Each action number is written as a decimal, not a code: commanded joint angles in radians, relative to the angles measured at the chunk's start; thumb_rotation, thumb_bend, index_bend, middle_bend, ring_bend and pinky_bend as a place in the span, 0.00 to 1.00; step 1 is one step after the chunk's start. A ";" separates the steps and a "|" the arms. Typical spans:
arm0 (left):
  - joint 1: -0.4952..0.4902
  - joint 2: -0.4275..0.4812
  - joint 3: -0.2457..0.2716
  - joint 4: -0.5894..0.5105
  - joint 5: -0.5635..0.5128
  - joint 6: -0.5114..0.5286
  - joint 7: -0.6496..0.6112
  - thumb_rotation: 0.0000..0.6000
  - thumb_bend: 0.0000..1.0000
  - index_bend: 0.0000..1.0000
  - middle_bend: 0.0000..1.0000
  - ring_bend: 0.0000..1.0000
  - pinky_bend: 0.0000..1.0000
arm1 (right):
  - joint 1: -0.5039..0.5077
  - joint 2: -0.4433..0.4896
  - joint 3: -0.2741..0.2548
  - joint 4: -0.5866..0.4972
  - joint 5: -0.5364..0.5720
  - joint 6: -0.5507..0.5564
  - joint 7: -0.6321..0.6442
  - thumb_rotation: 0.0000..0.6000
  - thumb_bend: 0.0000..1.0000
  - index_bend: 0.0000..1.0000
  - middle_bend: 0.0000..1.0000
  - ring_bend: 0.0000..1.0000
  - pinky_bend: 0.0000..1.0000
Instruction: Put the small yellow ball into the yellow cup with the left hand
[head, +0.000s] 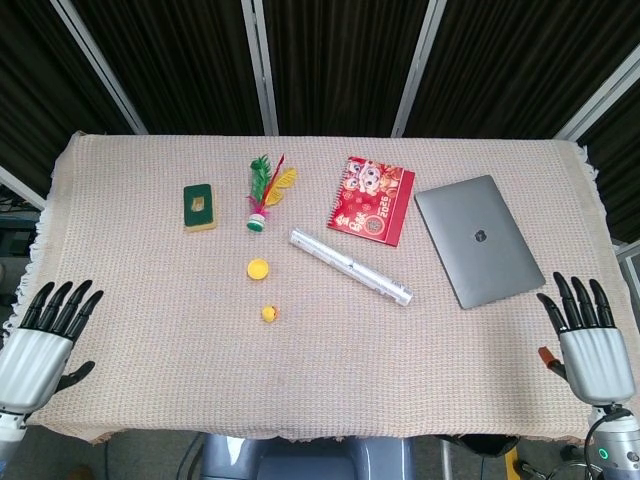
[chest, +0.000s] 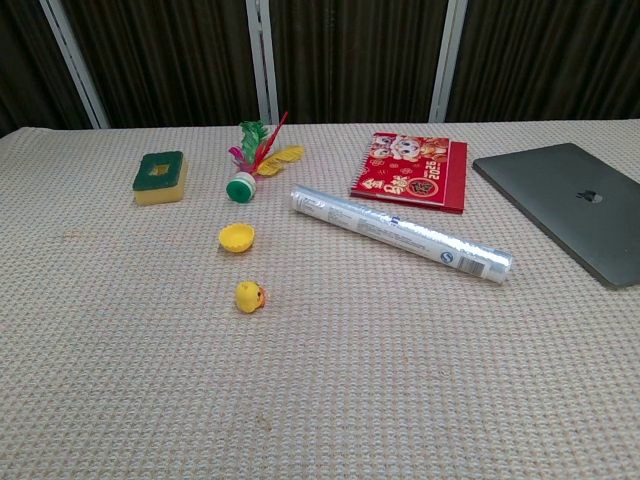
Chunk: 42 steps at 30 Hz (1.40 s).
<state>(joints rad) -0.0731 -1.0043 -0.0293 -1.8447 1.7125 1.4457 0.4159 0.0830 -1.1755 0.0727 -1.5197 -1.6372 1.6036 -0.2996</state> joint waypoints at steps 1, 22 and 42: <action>-0.052 -0.023 -0.041 -0.025 -0.090 -0.074 0.018 1.00 0.10 0.00 0.00 0.00 0.03 | 0.001 0.000 -0.001 -0.001 -0.001 -0.002 0.002 1.00 0.00 0.21 0.00 0.00 0.00; -0.223 -0.278 -0.109 0.056 -0.320 -0.222 0.134 1.00 0.16 0.13 0.00 0.00 0.00 | 0.004 0.002 -0.005 -0.006 -0.001 -0.012 0.026 1.00 0.00 0.21 0.00 0.00 0.00; -0.340 -0.485 -0.108 0.174 -0.438 -0.281 0.242 1.00 0.29 0.27 0.00 0.00 0.00 | 0.007 0.005 -0.012 -0.001 -0.010 -0.016 0.055 1.00 0.00 0.21 0.00 0.00 0.00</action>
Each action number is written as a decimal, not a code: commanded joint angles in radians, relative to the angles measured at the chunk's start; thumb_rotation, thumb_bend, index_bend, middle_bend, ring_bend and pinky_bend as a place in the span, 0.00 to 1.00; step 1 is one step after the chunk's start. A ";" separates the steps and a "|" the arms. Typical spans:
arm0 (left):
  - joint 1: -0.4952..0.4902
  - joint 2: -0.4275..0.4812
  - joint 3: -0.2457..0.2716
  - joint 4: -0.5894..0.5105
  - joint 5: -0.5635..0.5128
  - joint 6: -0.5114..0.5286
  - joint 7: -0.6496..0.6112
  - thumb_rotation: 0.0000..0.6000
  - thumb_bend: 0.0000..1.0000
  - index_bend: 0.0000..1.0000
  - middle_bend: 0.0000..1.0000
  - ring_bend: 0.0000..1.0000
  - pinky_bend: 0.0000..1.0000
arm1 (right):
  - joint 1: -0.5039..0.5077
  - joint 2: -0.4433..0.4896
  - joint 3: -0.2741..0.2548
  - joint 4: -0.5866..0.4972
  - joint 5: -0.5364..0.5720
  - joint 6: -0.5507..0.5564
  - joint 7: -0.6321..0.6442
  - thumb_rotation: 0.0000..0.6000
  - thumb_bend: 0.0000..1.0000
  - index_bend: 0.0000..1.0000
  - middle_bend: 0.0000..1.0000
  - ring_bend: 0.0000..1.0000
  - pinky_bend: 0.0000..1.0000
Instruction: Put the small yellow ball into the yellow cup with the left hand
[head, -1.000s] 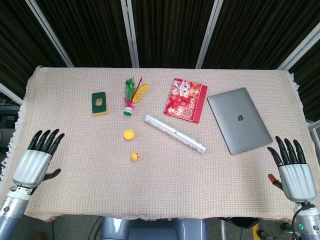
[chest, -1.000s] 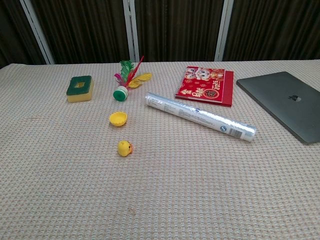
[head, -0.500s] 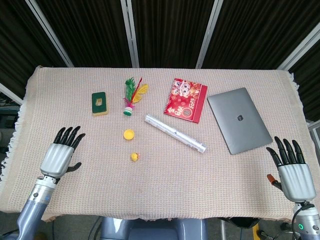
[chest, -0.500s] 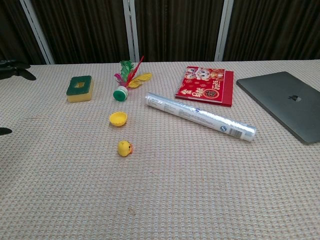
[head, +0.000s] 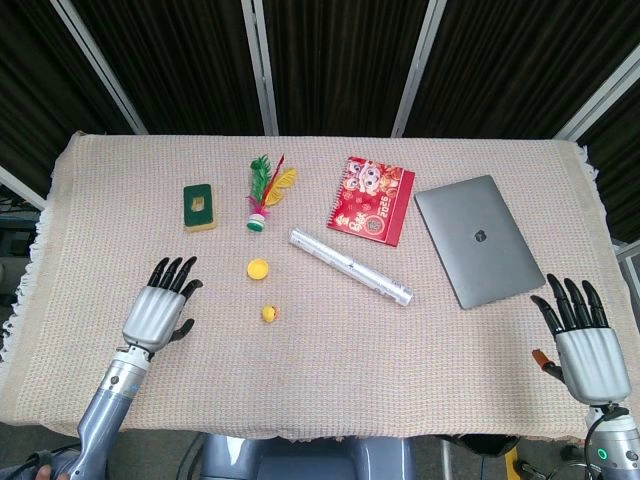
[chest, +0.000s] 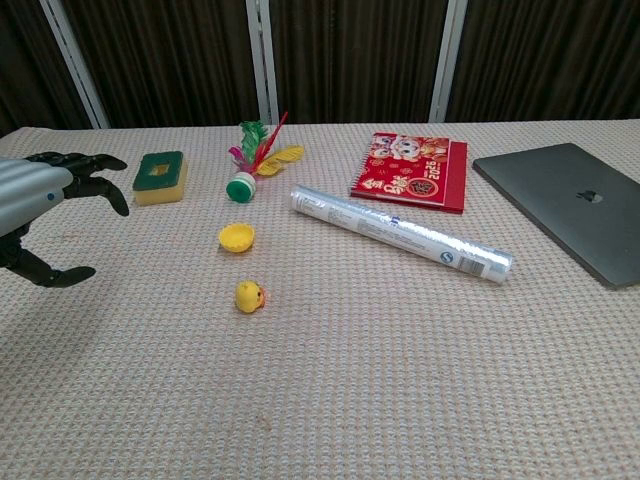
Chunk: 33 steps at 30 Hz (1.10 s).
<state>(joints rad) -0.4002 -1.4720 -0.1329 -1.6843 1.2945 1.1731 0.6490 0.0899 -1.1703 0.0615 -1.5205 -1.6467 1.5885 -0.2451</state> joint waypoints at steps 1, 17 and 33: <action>-0.017 -0.025 -0.006 0.019 -0.029 -0.011 0.011 1.00 0.29 0.27 0.00 0.00 0.00 | 0.001 0.000 -0.001 -0.001 -0.001 -0.001 0.002 1.00 0.00 0.21 0.00 0.00 0.00; -0.097 -0.162 0.005 0.129 -0.128 -0.063 0.067 1.00 0.30 0.28 0.00 0.00 0.00 | 0.004 0.000 0.000 -0.003 0.004 -0.008 0.018 1.00 0.00 0.22 0.00 0.00 0.00; -0.148 -0.264 0.010 0.218 -0.135 -0.070 0.044 1.00 0.32 0.29 0.00 0.00 0.00 | 0.006 0.001 0.000 -0.005 0.005 -0.010 0.023 1.00 0.00 0.22 0.00 0.00 0.00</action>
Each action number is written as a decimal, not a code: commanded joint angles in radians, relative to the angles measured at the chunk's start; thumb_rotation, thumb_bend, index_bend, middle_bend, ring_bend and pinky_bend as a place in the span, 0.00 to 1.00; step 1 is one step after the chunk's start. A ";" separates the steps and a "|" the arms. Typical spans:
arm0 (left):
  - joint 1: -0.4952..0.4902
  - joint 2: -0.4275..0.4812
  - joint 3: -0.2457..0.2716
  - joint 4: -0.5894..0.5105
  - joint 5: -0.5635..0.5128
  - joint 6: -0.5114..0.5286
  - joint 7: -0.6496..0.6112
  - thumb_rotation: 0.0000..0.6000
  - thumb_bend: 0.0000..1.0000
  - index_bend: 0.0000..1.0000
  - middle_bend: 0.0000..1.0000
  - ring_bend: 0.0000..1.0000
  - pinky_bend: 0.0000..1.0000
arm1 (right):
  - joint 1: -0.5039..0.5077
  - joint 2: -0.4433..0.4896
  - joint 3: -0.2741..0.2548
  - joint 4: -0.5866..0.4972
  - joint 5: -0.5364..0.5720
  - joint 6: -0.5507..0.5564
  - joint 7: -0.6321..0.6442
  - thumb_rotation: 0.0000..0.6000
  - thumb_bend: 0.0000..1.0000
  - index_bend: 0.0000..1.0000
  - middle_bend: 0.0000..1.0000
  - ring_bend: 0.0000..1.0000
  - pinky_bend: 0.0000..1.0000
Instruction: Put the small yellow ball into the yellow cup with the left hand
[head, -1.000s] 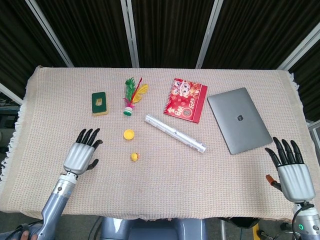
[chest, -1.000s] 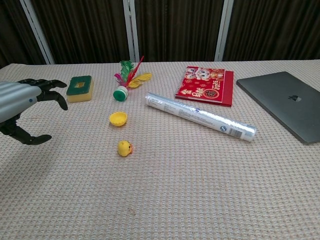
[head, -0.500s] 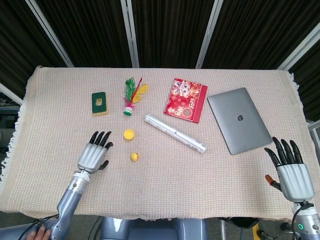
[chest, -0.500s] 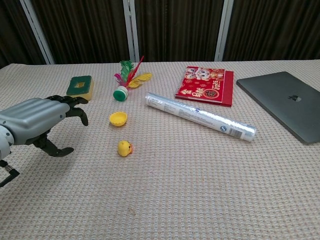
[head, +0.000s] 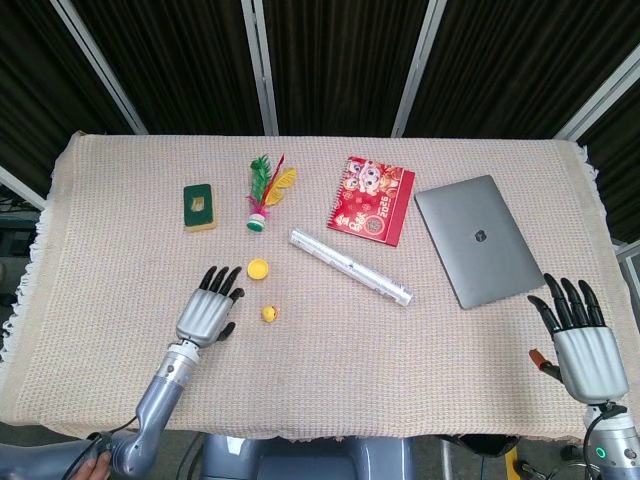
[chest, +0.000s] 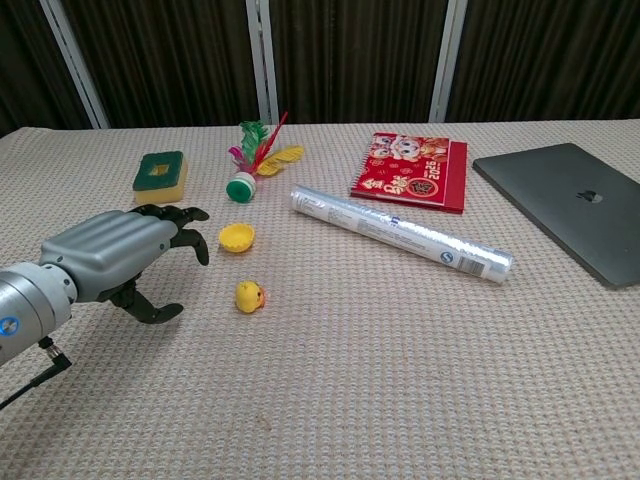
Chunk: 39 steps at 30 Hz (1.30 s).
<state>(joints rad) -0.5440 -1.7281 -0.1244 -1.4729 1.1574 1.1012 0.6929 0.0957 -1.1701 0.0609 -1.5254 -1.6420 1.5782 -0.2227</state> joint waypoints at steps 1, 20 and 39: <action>-0.006 -0.013 0.003 0.009 0.001 0.003 -0.001 1.00 0.33 0.30 0.00 0.00 0.00 | 0.000 0.001 0.000 0.000 -0.001 0.001 0.000 1.00 0.00 0.22 0.00 0.00 0.00; -0.057 -0.071 0.002 0.060 -0.010 -0.034 -0.026 1.00 0.34 0.31 0.00 0.00 0.00 | 0.004 0.002 0.002 -0.002 0.003 -0.004 0.009 1.00 0.00 0.22 0.00 0.00 0.00; -0.075 -0.109 0.005 0.093 -0.016 -0.027 -0.027 1.00 0.35 0.34 0.00 0.00 0.00 | 0.005 0.003 0.000 -0.001 0.000 -0.002 0.016 1.00 0.00 0.22 0.00 0.00 0.00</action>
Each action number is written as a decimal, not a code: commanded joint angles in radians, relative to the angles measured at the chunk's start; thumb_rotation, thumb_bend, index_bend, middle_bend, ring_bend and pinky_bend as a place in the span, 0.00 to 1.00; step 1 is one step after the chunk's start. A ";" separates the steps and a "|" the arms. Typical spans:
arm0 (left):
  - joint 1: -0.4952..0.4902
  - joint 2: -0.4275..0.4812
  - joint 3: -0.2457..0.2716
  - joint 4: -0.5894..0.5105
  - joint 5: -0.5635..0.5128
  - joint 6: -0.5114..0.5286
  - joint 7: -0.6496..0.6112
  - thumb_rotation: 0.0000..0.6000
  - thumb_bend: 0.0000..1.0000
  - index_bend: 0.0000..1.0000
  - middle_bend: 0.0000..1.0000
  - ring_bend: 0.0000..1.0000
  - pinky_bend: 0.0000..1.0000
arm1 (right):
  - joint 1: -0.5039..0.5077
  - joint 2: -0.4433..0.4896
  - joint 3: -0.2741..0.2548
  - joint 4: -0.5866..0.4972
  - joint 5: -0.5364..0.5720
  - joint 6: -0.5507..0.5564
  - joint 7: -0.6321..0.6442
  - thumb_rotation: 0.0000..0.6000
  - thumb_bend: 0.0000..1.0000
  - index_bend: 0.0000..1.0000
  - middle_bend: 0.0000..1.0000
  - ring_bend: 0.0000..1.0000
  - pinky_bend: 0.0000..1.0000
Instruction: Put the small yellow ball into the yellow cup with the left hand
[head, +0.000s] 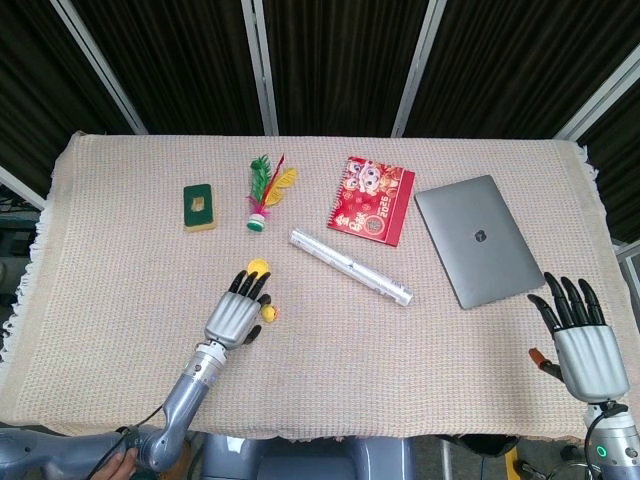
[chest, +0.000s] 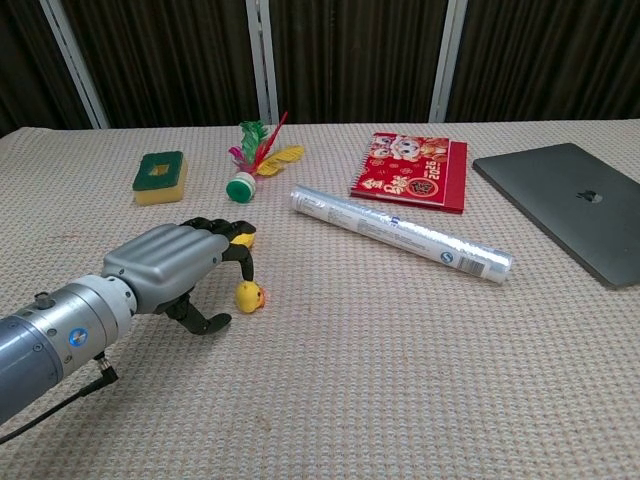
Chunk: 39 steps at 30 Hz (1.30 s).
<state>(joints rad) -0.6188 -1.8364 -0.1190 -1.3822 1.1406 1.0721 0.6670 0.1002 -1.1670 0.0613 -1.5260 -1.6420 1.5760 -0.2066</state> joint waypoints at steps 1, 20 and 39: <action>-0.001 -0.001 0.000 0.003 0.001 0.003 -0.002 1.00 0.35 0.34 0.00 0.00 0.00 | 0.000 0.000 0.000 0.000 0.000 0.000 -0.001 1.00 0.00 0.22 0.00 0.00 0.00; -0.033 -0.010 -0.005 0.041 -0.015 -0.040 -0.020 1.00 0.35 0.33 0.00 0.00 0.00 | 0.004 0.001 0.000 -0.002 0.001 -0.006 0.008 1.00 0.00 0.22 0.00 0.00 0.00; -0.043 -0.026 0.008 0.054 0.011 -0.035 -0.042 1.00 0.35 0.37 0.00 0.00 0.00 | 0.005 0.001 0.000 -0.002 0.002 -0.006 0.010 1.00 0.00 0.22 0.00 0.00 0.00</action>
<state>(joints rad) -0.6617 -1.8627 -0.1106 -1.3272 1.1527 1.0366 0.6240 0.1053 -1.1658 0.0612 -1.5277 -1.6401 1.5702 -0.1970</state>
